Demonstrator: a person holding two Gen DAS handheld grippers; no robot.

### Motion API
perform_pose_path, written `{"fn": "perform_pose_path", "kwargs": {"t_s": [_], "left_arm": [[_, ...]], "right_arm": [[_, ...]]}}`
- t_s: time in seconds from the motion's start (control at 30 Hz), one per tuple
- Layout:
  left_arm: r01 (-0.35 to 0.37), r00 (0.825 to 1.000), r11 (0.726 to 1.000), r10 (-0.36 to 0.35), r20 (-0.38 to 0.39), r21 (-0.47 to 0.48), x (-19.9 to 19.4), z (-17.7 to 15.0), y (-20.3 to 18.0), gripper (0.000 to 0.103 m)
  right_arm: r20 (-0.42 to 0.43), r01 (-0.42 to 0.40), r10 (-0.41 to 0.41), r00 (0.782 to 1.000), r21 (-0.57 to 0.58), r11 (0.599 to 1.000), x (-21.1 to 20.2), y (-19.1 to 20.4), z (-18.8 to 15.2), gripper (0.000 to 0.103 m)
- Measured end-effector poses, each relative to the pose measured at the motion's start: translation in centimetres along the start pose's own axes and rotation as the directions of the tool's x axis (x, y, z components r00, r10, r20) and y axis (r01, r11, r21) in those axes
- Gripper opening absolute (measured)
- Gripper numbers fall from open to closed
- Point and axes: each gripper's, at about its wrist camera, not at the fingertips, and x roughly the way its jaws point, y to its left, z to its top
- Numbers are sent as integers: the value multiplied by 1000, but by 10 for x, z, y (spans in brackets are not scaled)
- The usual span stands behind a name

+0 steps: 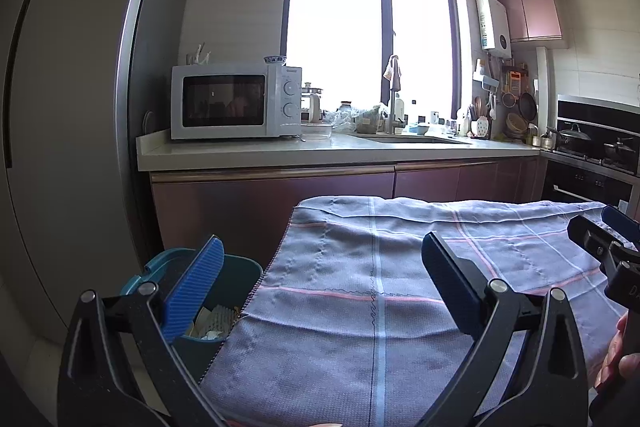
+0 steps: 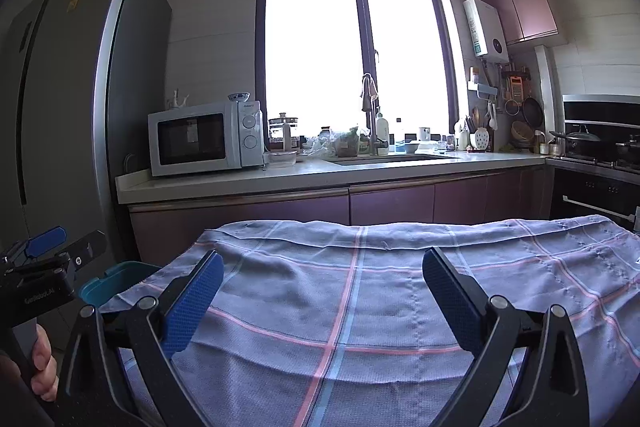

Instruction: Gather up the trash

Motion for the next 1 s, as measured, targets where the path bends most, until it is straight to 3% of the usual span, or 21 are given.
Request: {"fn": "perform_pose_path", "kwargs": {"t_s": [1.0], "left_arm": [[-9, 1000, 1000, 8, 21, 22, 0, -1, -6, 97]], "right_arm": [[2, -4, 4, 1000, 12, 1000, 1, -4, 0, 96]]}}
